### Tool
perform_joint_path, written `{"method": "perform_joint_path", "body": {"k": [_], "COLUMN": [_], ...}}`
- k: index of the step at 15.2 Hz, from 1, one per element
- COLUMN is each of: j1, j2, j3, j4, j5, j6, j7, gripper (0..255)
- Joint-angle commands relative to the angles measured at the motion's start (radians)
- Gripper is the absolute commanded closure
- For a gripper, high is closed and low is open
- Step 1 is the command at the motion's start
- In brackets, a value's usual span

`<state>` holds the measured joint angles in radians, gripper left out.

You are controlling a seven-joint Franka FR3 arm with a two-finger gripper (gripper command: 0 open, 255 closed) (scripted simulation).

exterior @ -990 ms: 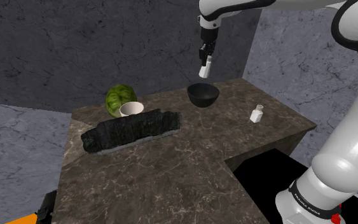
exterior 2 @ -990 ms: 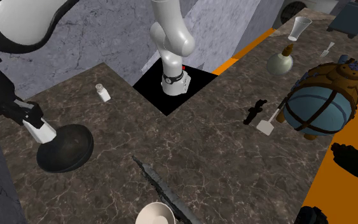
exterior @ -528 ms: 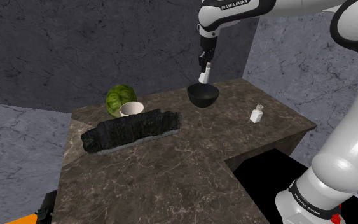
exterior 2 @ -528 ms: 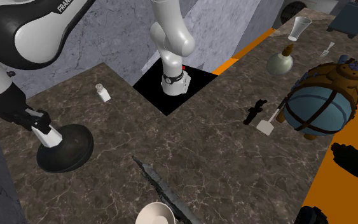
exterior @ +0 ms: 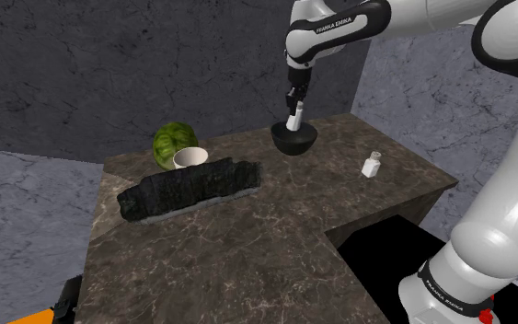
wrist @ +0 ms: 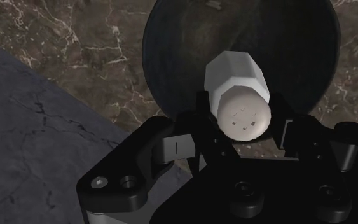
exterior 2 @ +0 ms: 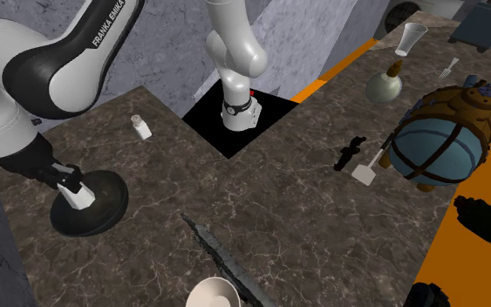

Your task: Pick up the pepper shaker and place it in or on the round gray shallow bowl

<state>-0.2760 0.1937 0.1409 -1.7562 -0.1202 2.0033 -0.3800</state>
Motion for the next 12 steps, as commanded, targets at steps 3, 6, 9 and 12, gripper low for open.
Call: {"method": "perform_joint_path", "body": {"k": [3,6,9,12], "j1": [0.0,0.0,0.0,0.0], "j2": [0.003,0.003,0.003,0.003], "j3": [-0.001,-0.001,-0.001,-0.001], "j4": [-0.022,-0.022,-0.022,-0.022], "j5": [-0.002,-0.002,-0.002,-0.002], "j6": [0.025,0.025,0.025,0.025], "j7": [0.002,0.002,0.002,0.002], "gripper": [255,255,255,0]}}
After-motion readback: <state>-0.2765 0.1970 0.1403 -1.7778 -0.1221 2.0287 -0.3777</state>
